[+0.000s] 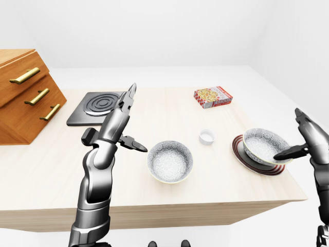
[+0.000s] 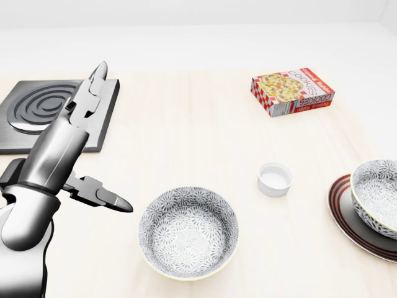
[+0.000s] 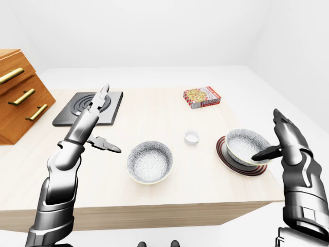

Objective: Pick the akita bowl from table center and place it on the plate.

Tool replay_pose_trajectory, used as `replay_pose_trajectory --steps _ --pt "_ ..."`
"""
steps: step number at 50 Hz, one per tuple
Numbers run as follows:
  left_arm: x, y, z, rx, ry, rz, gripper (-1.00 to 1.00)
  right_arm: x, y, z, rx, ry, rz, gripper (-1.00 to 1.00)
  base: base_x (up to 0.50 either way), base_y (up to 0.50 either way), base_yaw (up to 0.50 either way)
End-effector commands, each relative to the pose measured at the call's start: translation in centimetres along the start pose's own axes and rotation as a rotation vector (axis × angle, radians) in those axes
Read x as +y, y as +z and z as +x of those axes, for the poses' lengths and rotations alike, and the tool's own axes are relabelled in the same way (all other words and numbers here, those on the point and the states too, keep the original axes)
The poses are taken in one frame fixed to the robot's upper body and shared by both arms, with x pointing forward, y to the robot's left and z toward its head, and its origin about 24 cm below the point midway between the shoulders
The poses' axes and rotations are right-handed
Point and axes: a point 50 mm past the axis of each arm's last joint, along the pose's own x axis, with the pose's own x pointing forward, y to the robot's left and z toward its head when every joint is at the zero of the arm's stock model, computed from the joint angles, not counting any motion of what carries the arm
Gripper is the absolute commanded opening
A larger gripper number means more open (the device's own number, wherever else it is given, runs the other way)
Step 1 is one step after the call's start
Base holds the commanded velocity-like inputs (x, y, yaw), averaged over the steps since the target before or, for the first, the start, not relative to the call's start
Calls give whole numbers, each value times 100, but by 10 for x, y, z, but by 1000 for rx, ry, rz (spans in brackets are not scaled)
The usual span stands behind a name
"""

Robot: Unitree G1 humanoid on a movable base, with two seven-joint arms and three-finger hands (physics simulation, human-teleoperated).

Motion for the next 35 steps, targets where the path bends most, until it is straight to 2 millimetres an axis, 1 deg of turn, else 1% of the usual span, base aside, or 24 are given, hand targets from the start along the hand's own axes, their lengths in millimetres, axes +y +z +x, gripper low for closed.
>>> replay_pose_trajectory --steps 1,5,7,10,13,16,18,19,20,21,22,23,27,30,32,33,35 --pt "2 1 0 -7 4 -3 100 -47 36 -23 -132 -54 9 100 0 0 0" --pt "3 3 -1 -16 6 1 100 -54 55 -33 -221 -57 5 100 0 0 0" --pt "4 5 -1 -22 8 4 100 -58 62 -37 -256 -62 13 100 0 0 0" --pt "6 7 -2 -33 15 6 100 -64 77 -49 -346 -68 30 100 0 0 0" --pt "7 11 -4 -48 22 2 100 -64 88 -62 -427 -76 65 100 0 0 0" --pt "4 10 -6 -44 27 -18 100 -58 95 -72 -492 -87 132 100 0 0 0" --pt "3 9 -8 -41 36 -42 100 -52 100 -79 -546 -100 215 100 0 0 0" --pt "3 9 -9 -43 49 -59 100 -45 101 -84 -576 -95 281 100 0 0 0" --pt "4 9 -9 -45 53 -69 100 -42 102 -85 -586 -98 312 100 0 0 0" --pt "4 10 -10 -54 68 -99 100 -33 104 -87 -605 -96 379 100 0 0 0" --pt "5 11 -10 -61 74 -109 100 -31 106 -88 -618 -106 421 100 0 0 0" --pt "5 12 -11 -65 75 -107 100 -22 117 -89 -651 -111 502 100 0 0 0" --pt "8 13 -10 -85 117 -169 100 10 143 -91 -692 -76 721 100 0 0 0" --pt "10 18 -13 -115 142 -210 100 30 156 -89 -679 -35 865 100 0 0 0" --pt "10 19 -13 -118 143 -211 100 30 156 -89 -679 -33 869 100 0 0 0" --pt "11 21 -16 -131 164 -244 100 44 163 -92 -673 13 916 100 0 0 0" --pt "8 18 -17 -121 163 -267 100 48 166 -94 -675 26 947 100 0 0 0"
